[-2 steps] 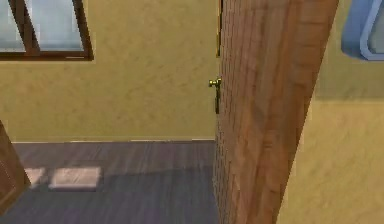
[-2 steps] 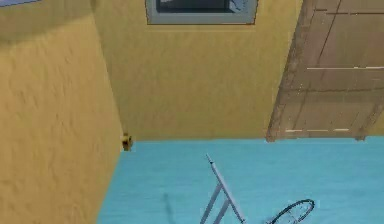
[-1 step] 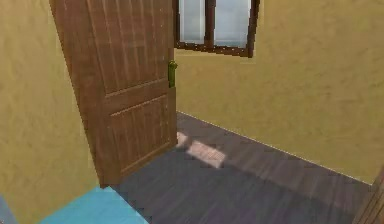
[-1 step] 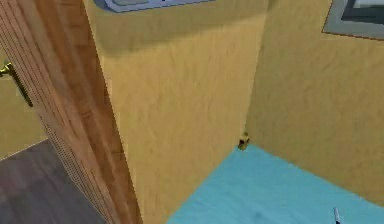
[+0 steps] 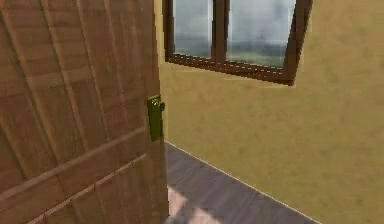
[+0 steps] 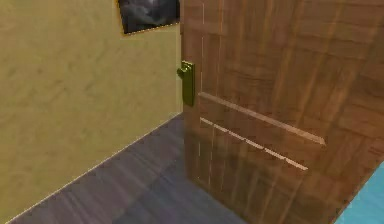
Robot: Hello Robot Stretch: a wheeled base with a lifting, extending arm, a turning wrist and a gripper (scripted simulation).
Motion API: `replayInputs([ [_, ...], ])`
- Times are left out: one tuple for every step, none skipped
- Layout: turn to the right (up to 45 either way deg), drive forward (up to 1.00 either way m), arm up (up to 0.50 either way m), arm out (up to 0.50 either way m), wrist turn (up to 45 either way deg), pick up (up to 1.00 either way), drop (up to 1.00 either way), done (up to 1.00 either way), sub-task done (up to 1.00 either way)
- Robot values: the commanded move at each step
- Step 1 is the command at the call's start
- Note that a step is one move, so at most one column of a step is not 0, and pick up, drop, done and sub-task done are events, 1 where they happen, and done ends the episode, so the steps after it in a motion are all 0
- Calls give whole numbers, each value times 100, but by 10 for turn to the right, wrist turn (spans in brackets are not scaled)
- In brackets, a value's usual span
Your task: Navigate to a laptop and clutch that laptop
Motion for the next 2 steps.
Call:
replayInputs([
  [0,70,0,0,0,0,0,0,0],
  [360,0,0,0,0,0,0,0,0],
])
